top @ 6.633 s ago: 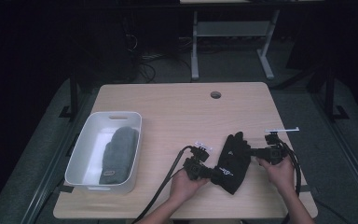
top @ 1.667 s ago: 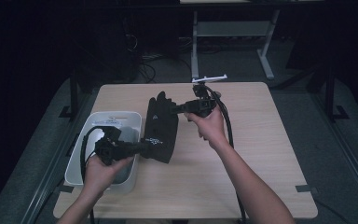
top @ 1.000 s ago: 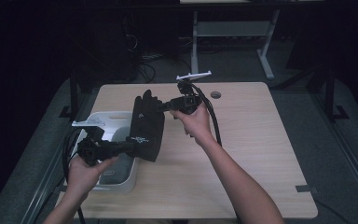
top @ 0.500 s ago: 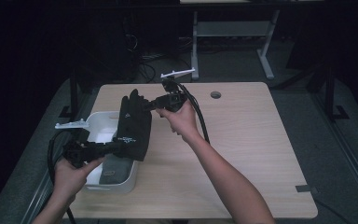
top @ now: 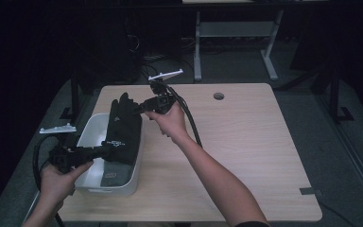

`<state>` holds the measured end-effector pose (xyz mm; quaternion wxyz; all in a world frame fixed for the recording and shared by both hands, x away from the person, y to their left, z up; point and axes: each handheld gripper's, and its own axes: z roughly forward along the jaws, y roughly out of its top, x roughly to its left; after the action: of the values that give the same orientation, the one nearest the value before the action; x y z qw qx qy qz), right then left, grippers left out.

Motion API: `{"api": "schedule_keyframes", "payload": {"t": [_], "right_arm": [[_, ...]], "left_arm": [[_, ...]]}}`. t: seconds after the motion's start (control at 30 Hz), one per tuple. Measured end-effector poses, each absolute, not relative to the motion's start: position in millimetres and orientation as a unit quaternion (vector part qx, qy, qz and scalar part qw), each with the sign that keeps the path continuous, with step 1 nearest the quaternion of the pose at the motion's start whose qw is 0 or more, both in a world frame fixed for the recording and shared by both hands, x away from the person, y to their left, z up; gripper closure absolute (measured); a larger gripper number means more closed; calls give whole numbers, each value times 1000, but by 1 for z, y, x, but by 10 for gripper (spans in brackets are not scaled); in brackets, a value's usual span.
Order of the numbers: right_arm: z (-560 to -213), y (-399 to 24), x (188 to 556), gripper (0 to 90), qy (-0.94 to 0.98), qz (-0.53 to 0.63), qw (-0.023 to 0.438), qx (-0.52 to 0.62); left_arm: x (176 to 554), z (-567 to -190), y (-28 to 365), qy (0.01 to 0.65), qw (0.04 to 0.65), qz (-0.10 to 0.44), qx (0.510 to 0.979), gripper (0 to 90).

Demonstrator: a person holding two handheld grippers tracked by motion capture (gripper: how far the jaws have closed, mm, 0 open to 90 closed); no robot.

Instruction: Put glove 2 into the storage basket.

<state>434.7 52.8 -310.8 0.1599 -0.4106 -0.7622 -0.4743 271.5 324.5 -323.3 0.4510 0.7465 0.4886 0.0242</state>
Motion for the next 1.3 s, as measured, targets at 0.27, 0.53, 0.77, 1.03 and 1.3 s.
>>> {"api": "schedule_keyframes", "payload": {"t": [0.27, 0.53, 0.77, 1.03, 1.3], "right_arm": [[-319, 73, 434, 739, -767, -468, 170, -405], [-332, 89, 435, 738, -772, -456, 176, -405], [-346, 101, 436, 737, -781, -440, 178, -406], [-369, 111, 438, 736, -789, -414, 191, -412], [-388, 118, 438, 730, -796, -391, 201, -416]], "left_arm": [[265, -332, 341, 503, 448, 23, 739, 781], [263, -345, 350, 512, 437, 19, 739, 780], [263, -361, 359, 527, 431, 3, 733, 779], [263, -376, 363, 534, 417, -15, 735, 777], [263, -391, 371, 548, 416, -51, 724, 758]]}}
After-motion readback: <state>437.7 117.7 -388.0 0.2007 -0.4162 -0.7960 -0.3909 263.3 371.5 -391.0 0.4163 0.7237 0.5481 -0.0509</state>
